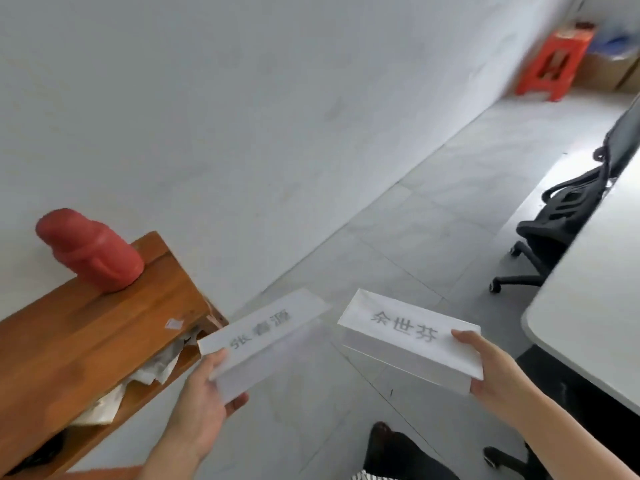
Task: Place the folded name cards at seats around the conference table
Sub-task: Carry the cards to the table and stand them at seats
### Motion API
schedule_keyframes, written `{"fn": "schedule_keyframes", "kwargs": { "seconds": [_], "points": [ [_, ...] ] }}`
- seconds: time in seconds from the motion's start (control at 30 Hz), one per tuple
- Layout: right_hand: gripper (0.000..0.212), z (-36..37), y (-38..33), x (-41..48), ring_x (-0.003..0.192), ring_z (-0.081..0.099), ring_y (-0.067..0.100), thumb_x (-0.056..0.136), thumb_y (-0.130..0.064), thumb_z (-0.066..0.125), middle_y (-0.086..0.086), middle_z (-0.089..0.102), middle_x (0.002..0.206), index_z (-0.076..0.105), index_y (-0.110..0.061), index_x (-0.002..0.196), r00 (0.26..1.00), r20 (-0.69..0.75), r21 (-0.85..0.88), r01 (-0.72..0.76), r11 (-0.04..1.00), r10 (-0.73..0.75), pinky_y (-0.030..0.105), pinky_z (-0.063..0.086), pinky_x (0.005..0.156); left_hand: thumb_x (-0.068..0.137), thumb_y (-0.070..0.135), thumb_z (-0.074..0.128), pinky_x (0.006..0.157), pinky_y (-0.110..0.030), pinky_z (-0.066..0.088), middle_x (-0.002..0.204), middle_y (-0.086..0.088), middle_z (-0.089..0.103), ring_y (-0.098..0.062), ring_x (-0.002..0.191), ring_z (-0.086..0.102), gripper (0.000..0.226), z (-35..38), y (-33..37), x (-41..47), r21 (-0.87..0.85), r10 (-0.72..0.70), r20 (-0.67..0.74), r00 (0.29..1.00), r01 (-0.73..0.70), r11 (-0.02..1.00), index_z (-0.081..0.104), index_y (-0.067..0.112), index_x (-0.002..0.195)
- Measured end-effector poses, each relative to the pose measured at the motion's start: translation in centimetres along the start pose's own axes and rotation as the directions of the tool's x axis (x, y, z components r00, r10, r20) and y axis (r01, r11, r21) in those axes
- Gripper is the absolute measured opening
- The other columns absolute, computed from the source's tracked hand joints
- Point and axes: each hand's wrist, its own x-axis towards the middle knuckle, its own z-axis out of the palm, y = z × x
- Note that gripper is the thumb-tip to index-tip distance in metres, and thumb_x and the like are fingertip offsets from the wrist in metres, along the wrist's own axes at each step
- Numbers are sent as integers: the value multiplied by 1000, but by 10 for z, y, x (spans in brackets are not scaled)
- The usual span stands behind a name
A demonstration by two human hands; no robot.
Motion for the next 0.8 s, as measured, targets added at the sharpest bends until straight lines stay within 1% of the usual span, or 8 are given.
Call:
{"fn": "schedule_keyframes", "kwargs": {
  "seconds": [0.07,0.13,0.2,0.3,0.4,0.5,0.67,0.8],
  "points": [
    [32,0,-16,19,82,67,30,85,-21,63,14,71,99,57,-7,113,999,-34,47,24,999,-23,31,59,56,90,31,50,62,-36,44,104,-9,62,-24,86,57,15,31,20,36,16,9,57,998,-10,1000,60,26,100],
    [35,-1,-37,45,81,69,30,86,-21,63,14,74,97,58,-6,116,997,-67,74,47,996,-42,34,58,63,85,31,56,58,-34,45,104,-10,61,-25,85,55,21,65,38,76,41,-14,114,993,9,999,60,23,103],
    [36,0,-60,73,76,70,29,84,-21,64,13,75,93,60,-5,116,993,-105,103,61,993,-50,34,57,65,81,31,59,61,-34,45,104,-9,60,-25,88,54,23,101,55,110,71,-36,131,991,27,997,60,26,103],
    [42,0,-104,116,78,69,29,82,-22,65,14,74,100,60,-3,120,984,-168,152,77,985,-51,35,56,68,80,29,58,63,-34,43,96,-8,62,-25,85,55,21,153,85,157,91,-60,154,986,47,995,61,25,101],
    [36,5,-154,154,67,71,26,82,-22,64,12,77,87,63,-3,113,983,-168,187,108,976,-76,35,56,64,82,27,56,64,-36,42,88,-7,64,-25,80,55,22,202,127,198,145,-48,220,974,16,989,63,22,102],
    [28,8,-207,188,61,72,23,84,-22,63,8,78,79,65,-6,106,977,-198,210,119,970,-77,33,56,60,87,27,52,64,-37,43,91,-7,63,-25,83,56,22,244,158,247,161,-35,246,969,-5,987,62,22,106],
    [15,-1,-275,230,54,71,15,86,-18,60,2,76,68,65,-8,95,967,-229,289,181,940,-116,22,54,45,87,29,54,65,-38,43,97,-11,62,-29,86,55,27,329,183,320,206,-110,315,943,45,977,61,21,111],
    [12,-23,-318,276,51,70,15,88,-19,57,1,75,63,65,-10,92,938,-327,348,235,908,-118,22,54,44,88,30,52,67,-39,43,98,-11,60,-29,86,53,29,416,195,393,295,-172,394,903,53,954,60,22,114]
  ]
}}
